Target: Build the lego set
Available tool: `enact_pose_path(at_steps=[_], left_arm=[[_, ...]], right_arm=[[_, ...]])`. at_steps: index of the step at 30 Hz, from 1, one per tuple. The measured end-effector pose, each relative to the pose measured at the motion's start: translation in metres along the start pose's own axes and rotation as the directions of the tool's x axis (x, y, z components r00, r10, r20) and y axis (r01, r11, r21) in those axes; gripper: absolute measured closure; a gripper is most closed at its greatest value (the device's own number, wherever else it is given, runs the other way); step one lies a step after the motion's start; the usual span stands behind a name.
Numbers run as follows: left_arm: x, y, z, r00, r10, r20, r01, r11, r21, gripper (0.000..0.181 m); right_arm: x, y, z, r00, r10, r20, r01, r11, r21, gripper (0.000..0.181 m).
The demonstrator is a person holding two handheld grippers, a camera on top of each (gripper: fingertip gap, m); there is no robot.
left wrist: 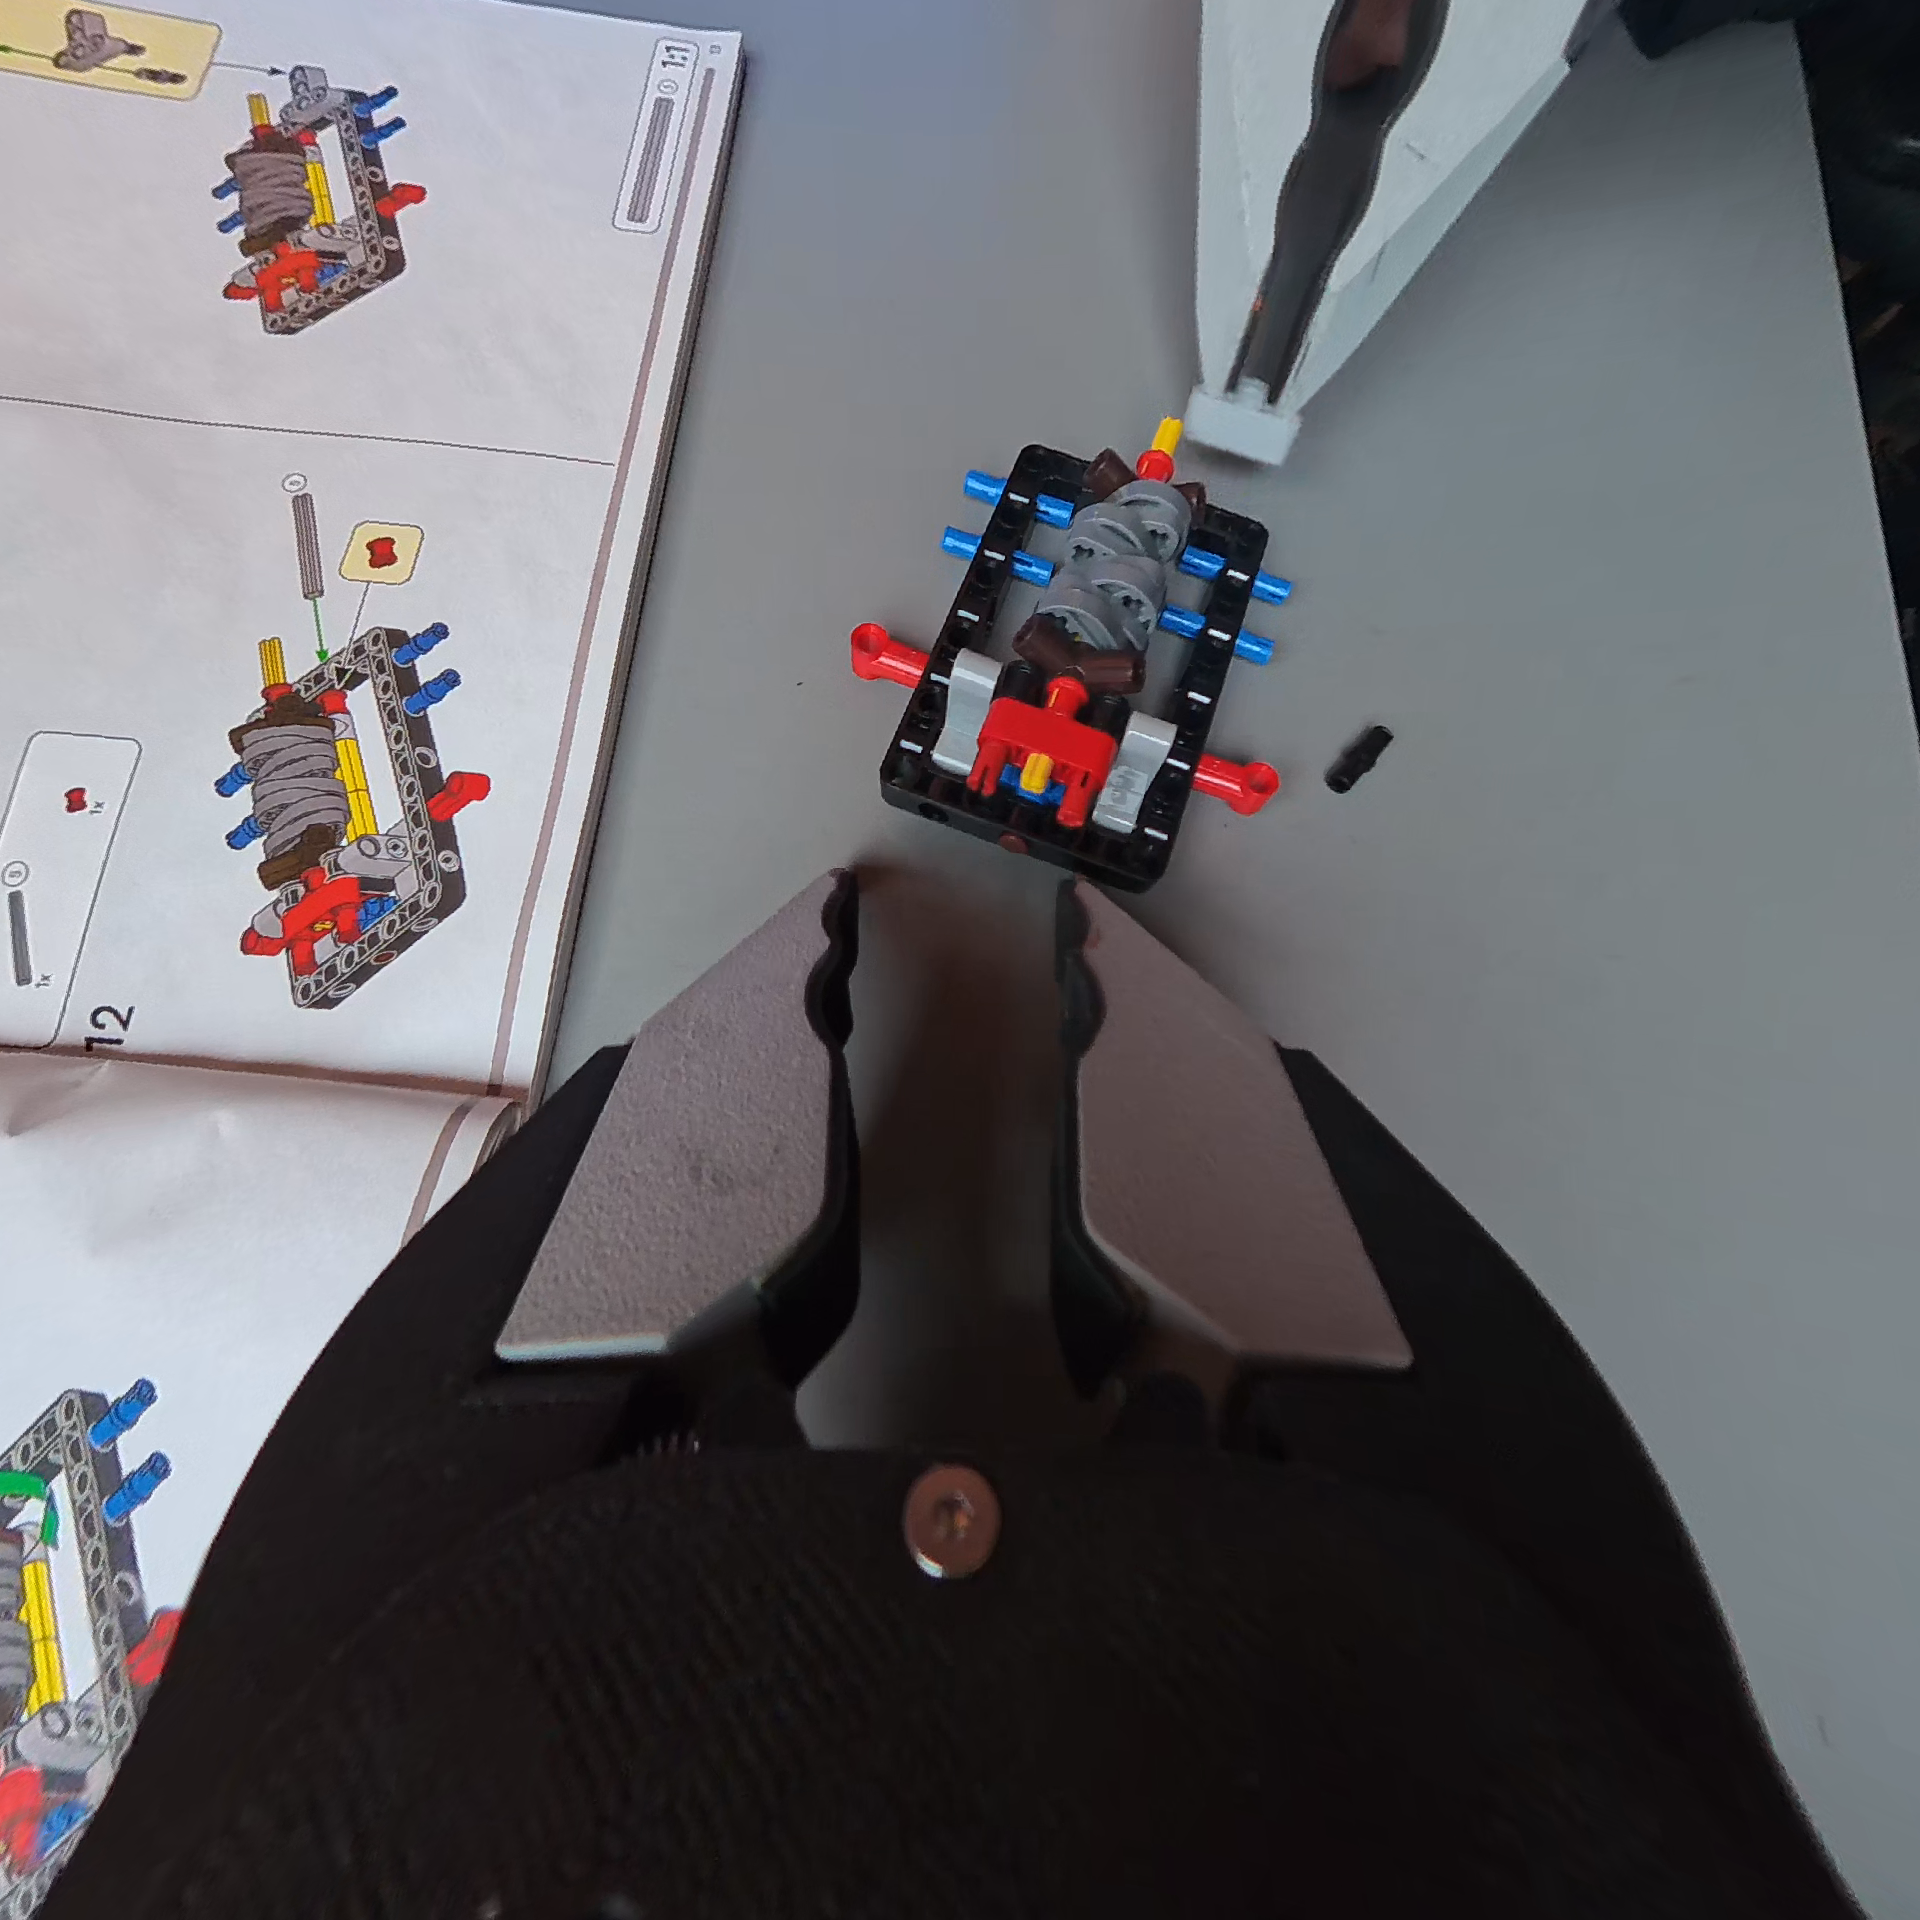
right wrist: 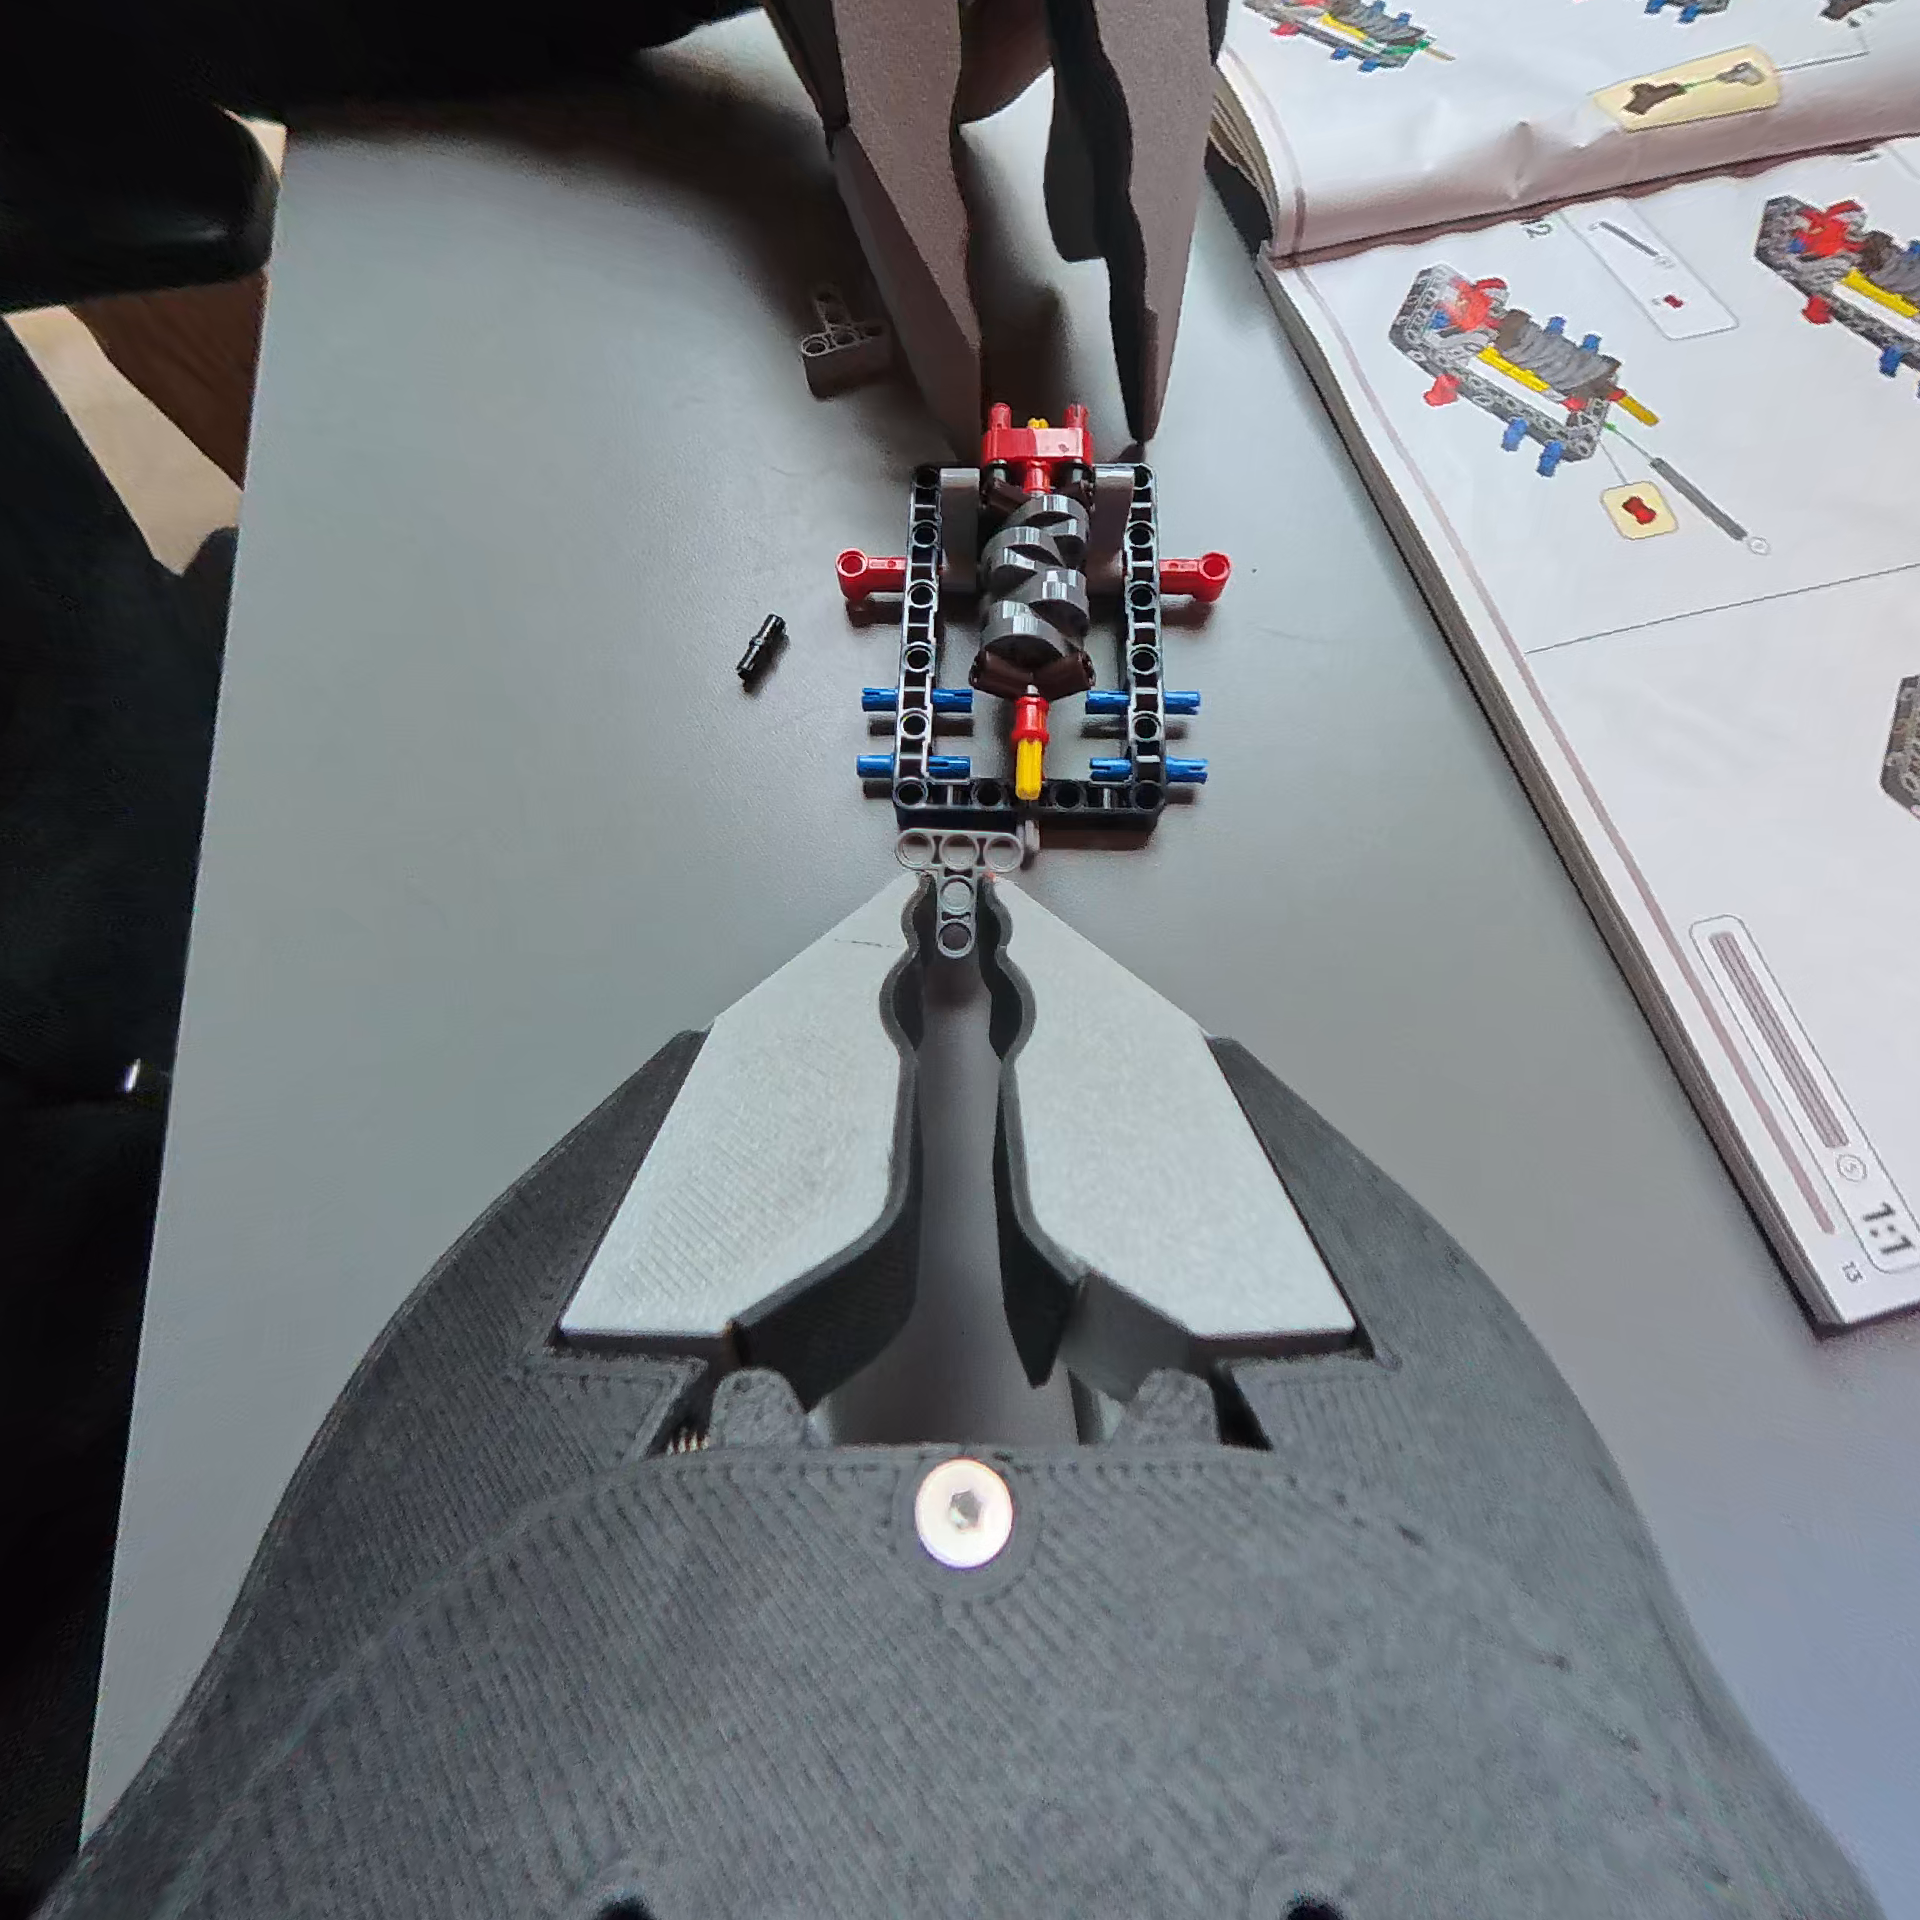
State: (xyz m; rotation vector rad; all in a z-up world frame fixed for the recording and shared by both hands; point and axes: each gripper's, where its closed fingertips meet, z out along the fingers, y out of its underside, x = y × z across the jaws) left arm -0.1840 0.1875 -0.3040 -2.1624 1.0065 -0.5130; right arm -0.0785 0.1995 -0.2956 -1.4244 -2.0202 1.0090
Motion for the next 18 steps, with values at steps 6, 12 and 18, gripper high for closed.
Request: enact_pose_path(at_steps=[6, 12, 18], left_arm=[[-0.01, 0.004, -0.03, 0.996, 0.027, 0.08, -0.028, 1.0, 0.007, 0.144], [0.021, -0.007, -0.058, 0.999, -0.031, 0.021, 0.029, 0.994, 0.107, 0.151], [0.073, -0.015, -0.023, 1.0, -0.022, -0.017, 0.023, 0.998, 0.058, 0.167]], right_arm=[[-0.001, 0.007, -0.007, 1.0, -0.013, 0.01, 0.013, 1.0, -0.005, 0.177], [-0.012, 0.009, -0.008, 0.997, -0.063, 0.039, 0.063, 0.998, -0.009, 0.177], [-0.038, 0.014, 0.001, 0.979, -0.15, 0.136, 0.159, 0.986, -0.057, 0.177]])
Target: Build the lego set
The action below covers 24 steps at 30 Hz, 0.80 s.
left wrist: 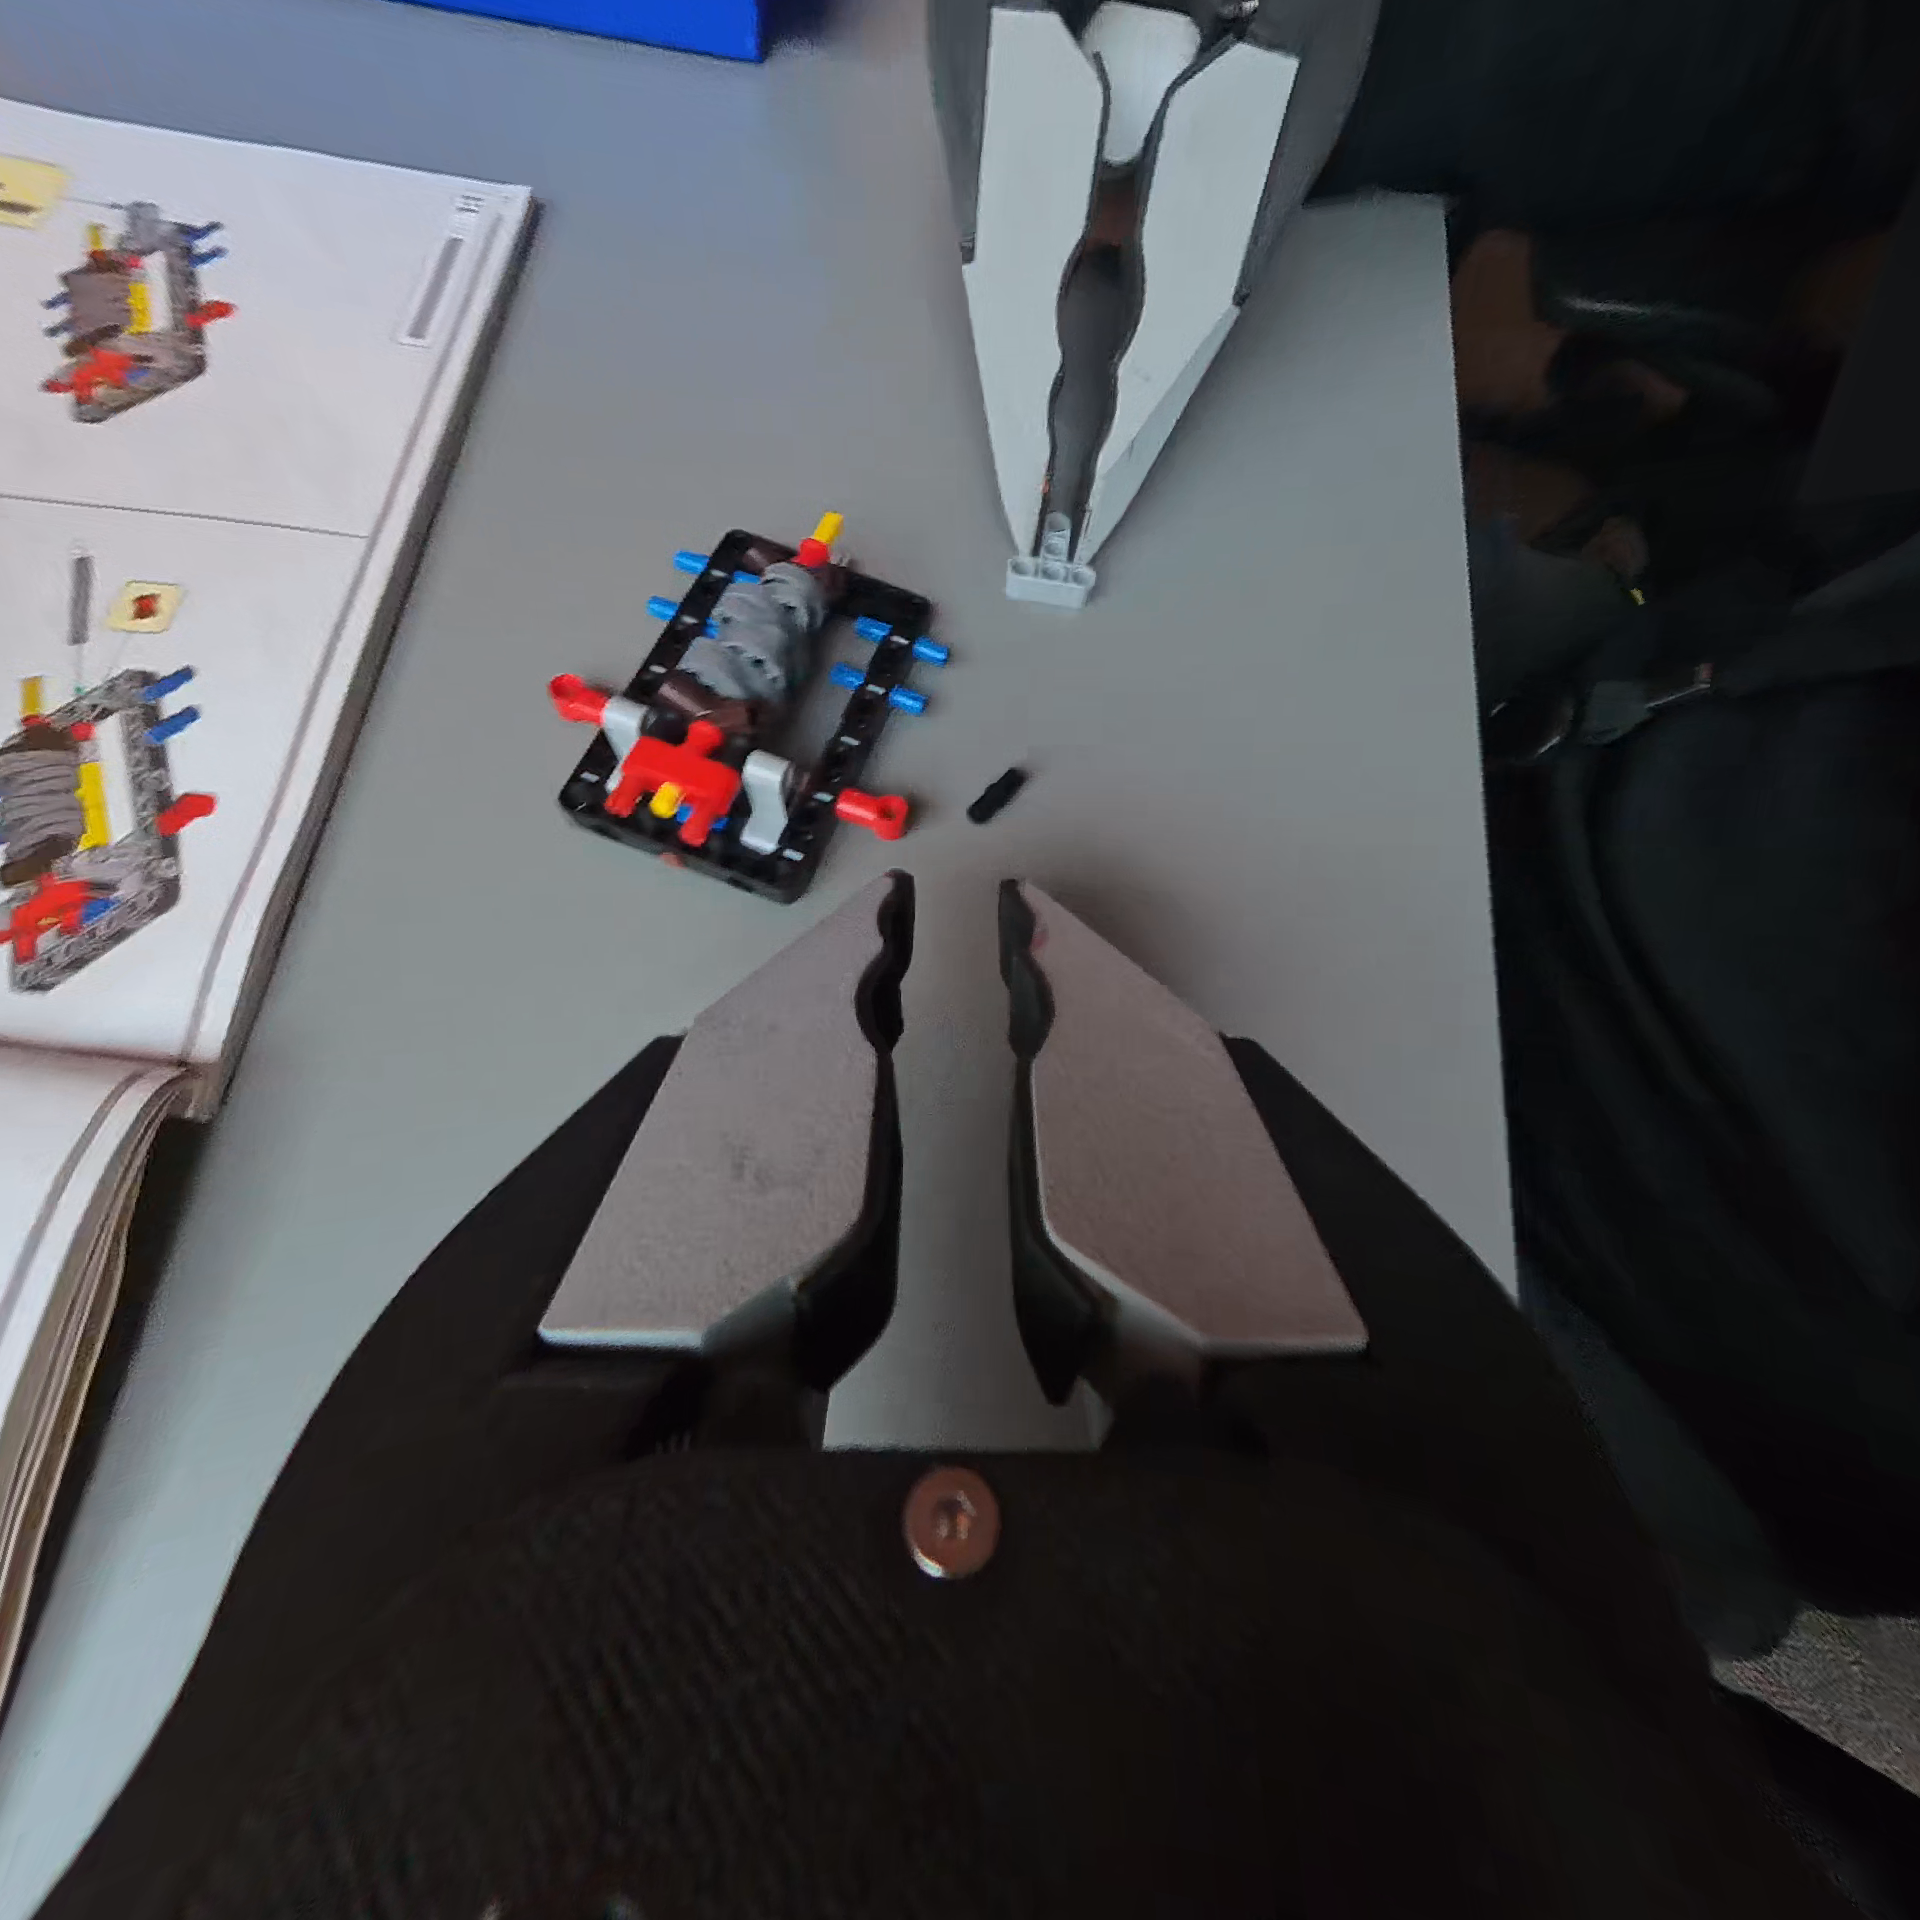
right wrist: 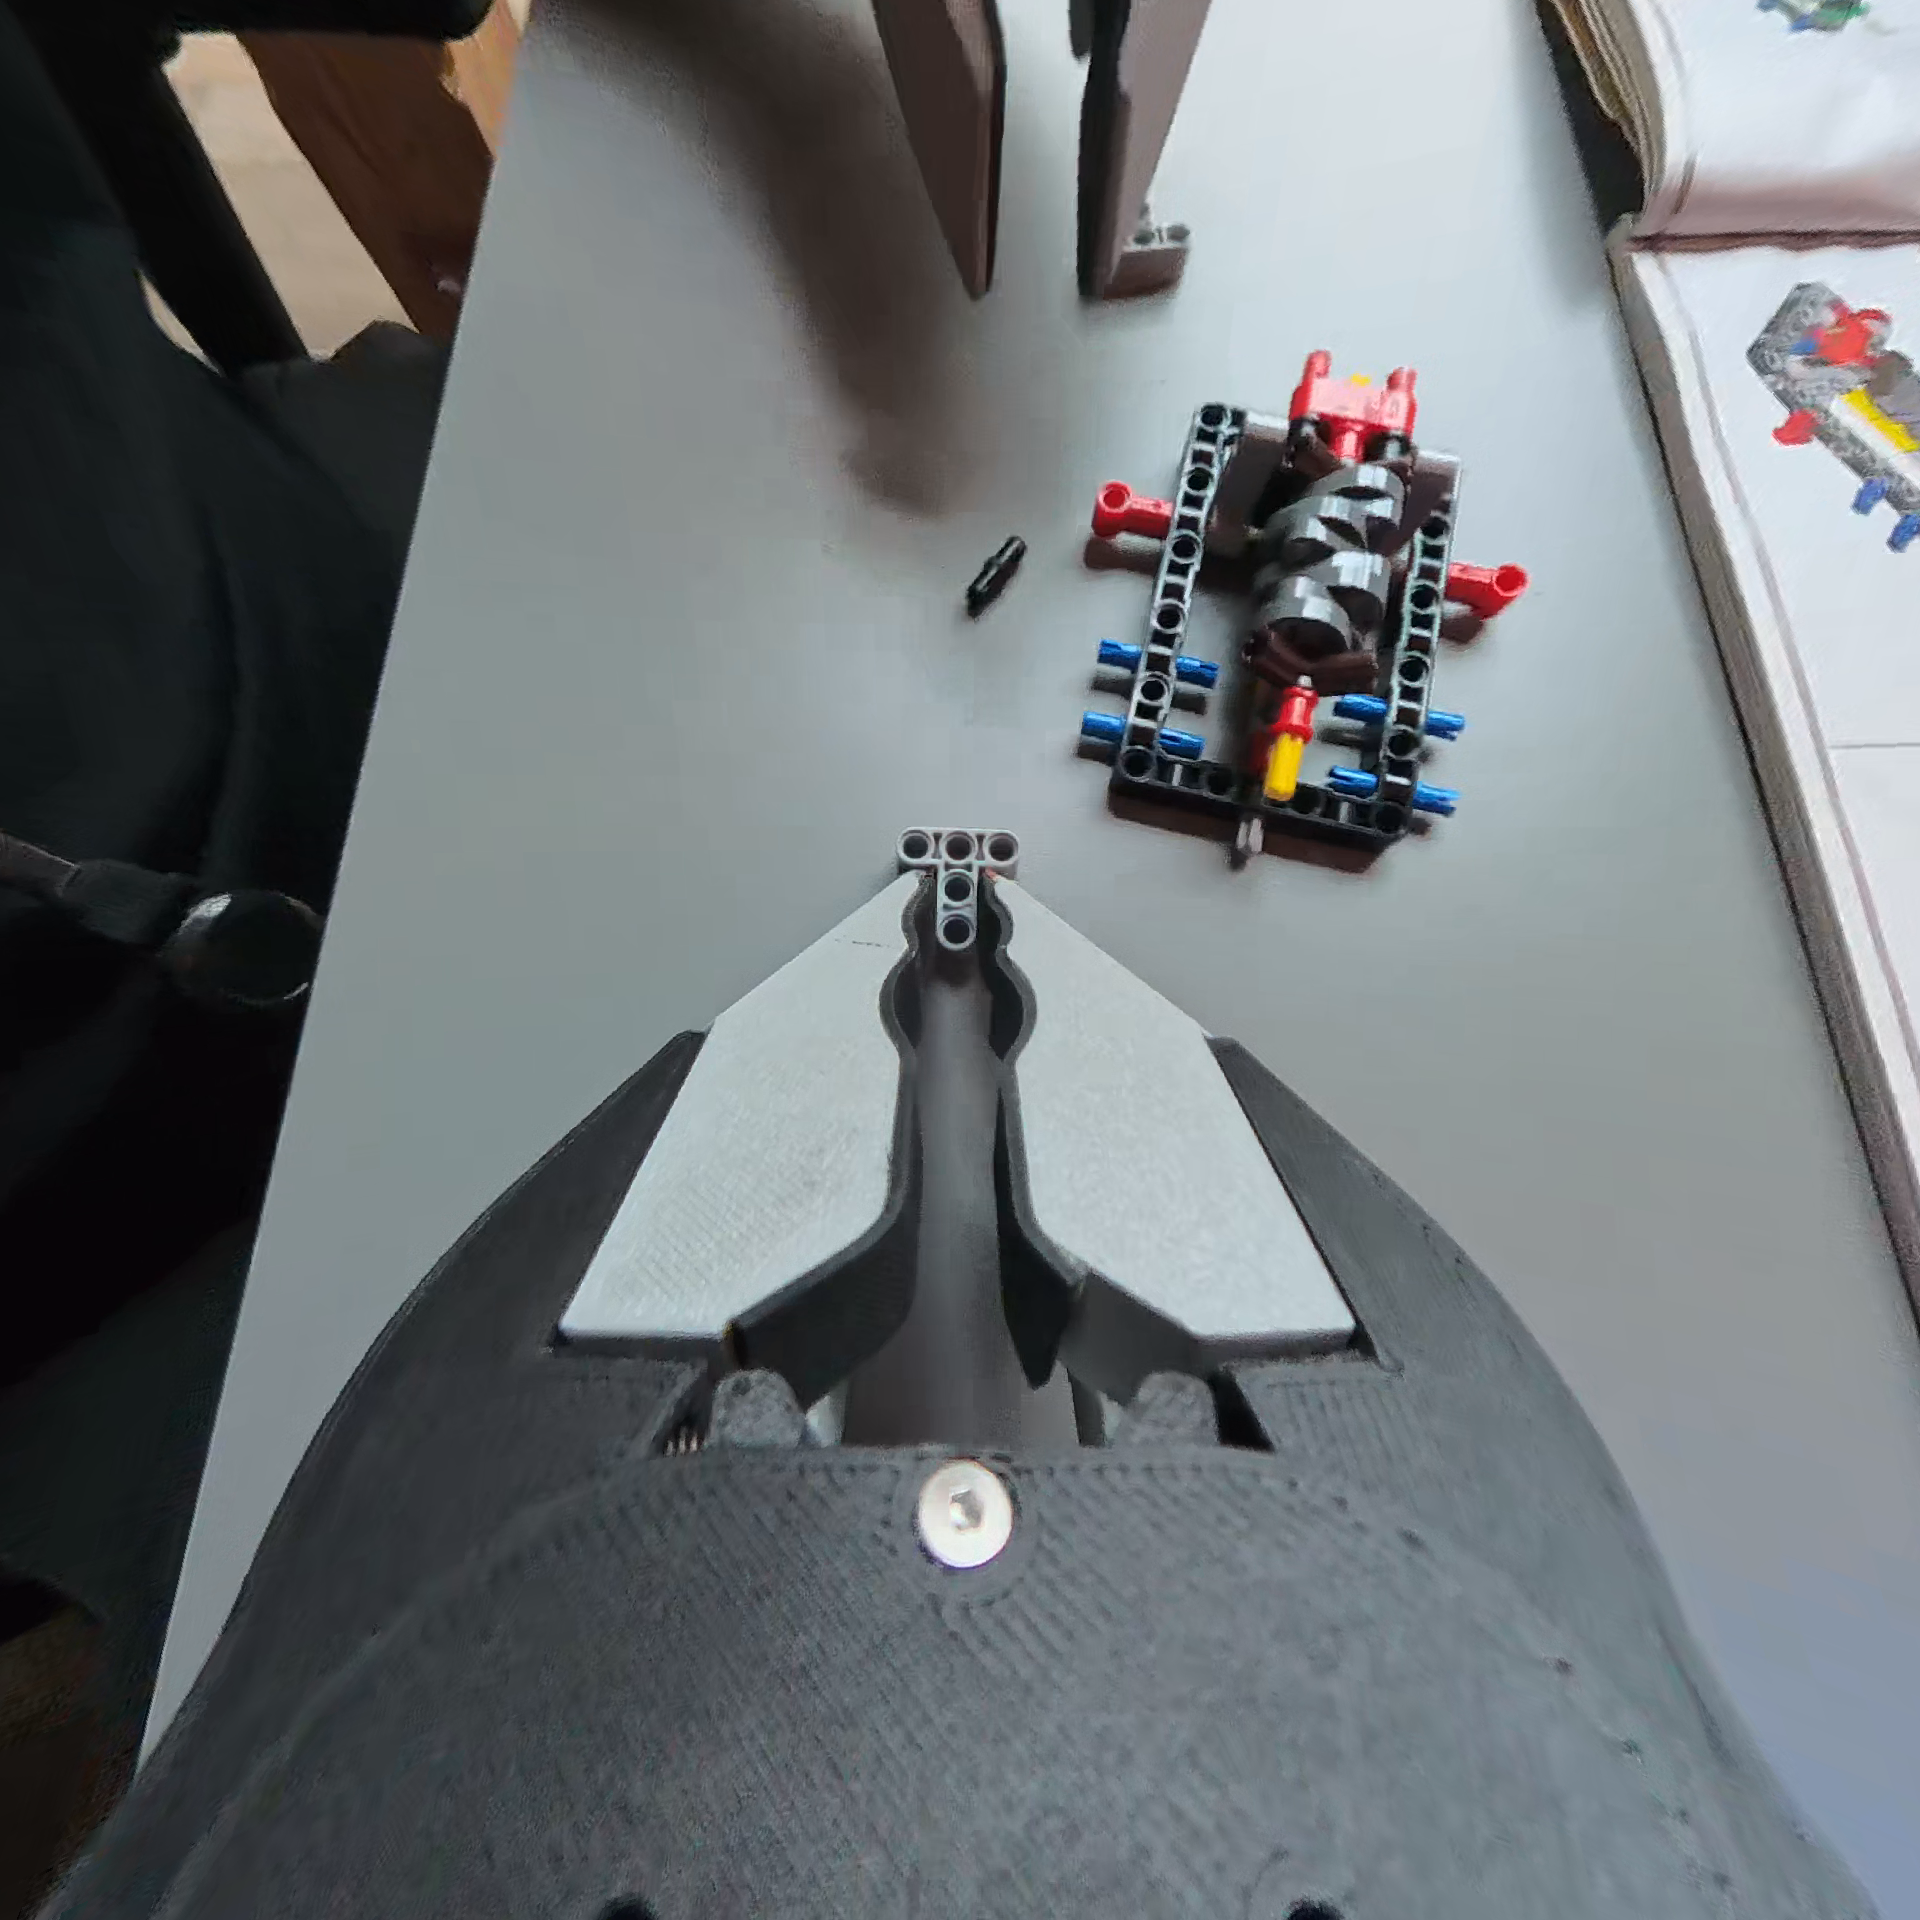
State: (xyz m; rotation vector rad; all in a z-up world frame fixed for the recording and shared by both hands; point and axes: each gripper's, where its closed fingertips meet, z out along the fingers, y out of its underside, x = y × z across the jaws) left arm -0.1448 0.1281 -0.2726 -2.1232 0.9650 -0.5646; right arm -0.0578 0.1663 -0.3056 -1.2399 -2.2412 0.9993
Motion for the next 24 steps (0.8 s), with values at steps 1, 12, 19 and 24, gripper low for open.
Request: enact_pose_path(at_steps=[1, 12, 19, 24], left_arm=[[0.004, -0.001, 0.006, 1.0, 0.027, 0.009, -0.027, 0.999, -0.023, 0.166], [0.01, -0.002, 0.042, 0.97, 0.242, -0.024, -0.241, 0.94, -0.241, 0.166], [0.01, 0.005, 0.049, 0.973, 0.227, -0.039, -0.229, 0.937, -0.265, 0.179], [0.001, -0.001, 0.051, 0.983, 0.183, 0.028, -0.175, 0.966, -0.193, 0.179]], right_arm=[[-0.001, -0.001, 0.001, 1.0, -0.013, 0.003, 0.013, 1.0, -0.004, 0.177], [-0.004, 0.002, -0.002, 0.999, -0.029, 0.023, 0.029, 1.0, -0.002, 0.172], [-0.005, -0.009, -0.017, 0.999, -0.031, 0.012, 0.03, 0.996, 0.079, 0.173], [-0.007, -0.03, -0.027, 0.999, 0.015, 0.037, -0.023, 0.98, 0.198, 0.174]])
